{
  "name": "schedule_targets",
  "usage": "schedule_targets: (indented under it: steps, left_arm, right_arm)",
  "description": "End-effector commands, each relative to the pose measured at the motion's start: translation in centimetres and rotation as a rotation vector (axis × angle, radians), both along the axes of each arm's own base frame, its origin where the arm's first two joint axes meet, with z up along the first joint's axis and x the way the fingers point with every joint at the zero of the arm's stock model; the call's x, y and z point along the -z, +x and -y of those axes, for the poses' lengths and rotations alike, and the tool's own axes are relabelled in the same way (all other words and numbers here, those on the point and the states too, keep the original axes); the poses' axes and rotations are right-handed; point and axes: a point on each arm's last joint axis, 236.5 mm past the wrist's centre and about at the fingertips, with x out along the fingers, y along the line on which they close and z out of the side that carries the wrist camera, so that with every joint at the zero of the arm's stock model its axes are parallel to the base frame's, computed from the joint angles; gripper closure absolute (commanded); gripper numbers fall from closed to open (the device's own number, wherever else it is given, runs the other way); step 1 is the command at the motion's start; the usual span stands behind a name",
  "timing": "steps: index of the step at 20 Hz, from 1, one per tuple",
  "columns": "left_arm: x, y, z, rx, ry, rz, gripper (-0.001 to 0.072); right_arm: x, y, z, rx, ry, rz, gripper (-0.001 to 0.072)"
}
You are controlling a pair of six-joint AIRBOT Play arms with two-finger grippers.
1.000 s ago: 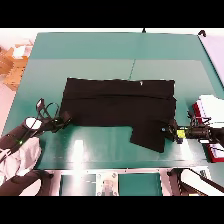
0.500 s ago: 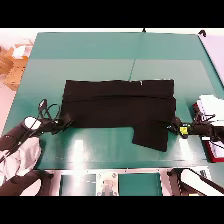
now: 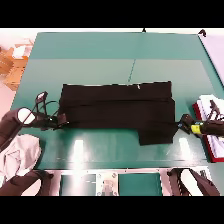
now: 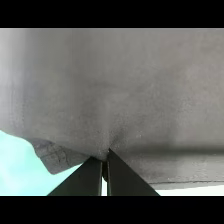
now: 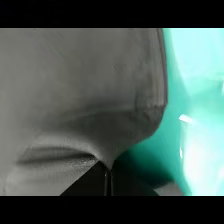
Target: Fold the shirts.
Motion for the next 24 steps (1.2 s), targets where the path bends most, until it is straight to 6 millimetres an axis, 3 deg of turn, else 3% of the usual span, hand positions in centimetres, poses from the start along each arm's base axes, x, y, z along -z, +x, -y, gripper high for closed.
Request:
schedule_targets:
  steps: [1, 5, 8, 13, 18, 19, 20, 21, 22, 24]
  left_arm:
    - [-2.5, 1.4, -1.0, 0.034, 0.061, 0.038, 0.0678]
    - [-5.2, 5.0, -0.6, 0.055, 0.063, 0.085, 0.0679]
    - [-6.3, 8.6, -0.2, 0.083, 0.07, 0.105, 0.0679]
    - [-3.3, 14.4, 0.3, 0.091, 0.079, 0.067, 0.0678]
    - [1.3, 19.4, 1.3, 0.073, 0.05, 0.063, 0.0675]
    - [1.3, 20.3, 1.2, 0.064, 0.053, 0.089, 0.0445]
    - [1.0, 20.7, 1.2, 0.063, 0.057, 0.104, 0.0048]
    - [0.3, 21.0, 0.8, 0.067, 0.068, 0.108, -0.0004]
    - [-0.4, 21.0, 0.4, 0.076, 0.079, 0.1, -0.0003]
    - [-2.6, 21.6, -1.6, 0.061, 0.093, 0.102, -0.0003]
  right_arm:
    - [-4.7, 2.7, 0.1, 0.004, 0.002, 0.124, 0.0694]
    - [-7.8, 7.0, 0.0, -0.023, 0.053, 0.212, 0.0694]
    - [-7.9, 11.6, -0.7, -0.072, 0.068, 0.221, 0.0694]
    - [-4.0, 19.3, 0.2, -0.075, 0.088, 0.182, 0.0694]
    - [2.3, 24.9, 1.1, -0.083, 0.118, 0.109, 0.0693]
    - [3.2, 25.7, 1.4, -0.084, 0.121, 0.103, 0.0682]
    - [3.4, 26.3, 1.6, -0.085, 0.12, 0.105, 0.0586]
    - [3.1, 26.8, 2.2, -0.082, 0.117, 0.115, 0.0485]
    - [2.3, 27.2, 3.0, -0.097, 0.098, 0.142, 0.0425]
    - [0.6, 27.2, 5.1, -0.144, 0.065, 0.175, 0.0415]
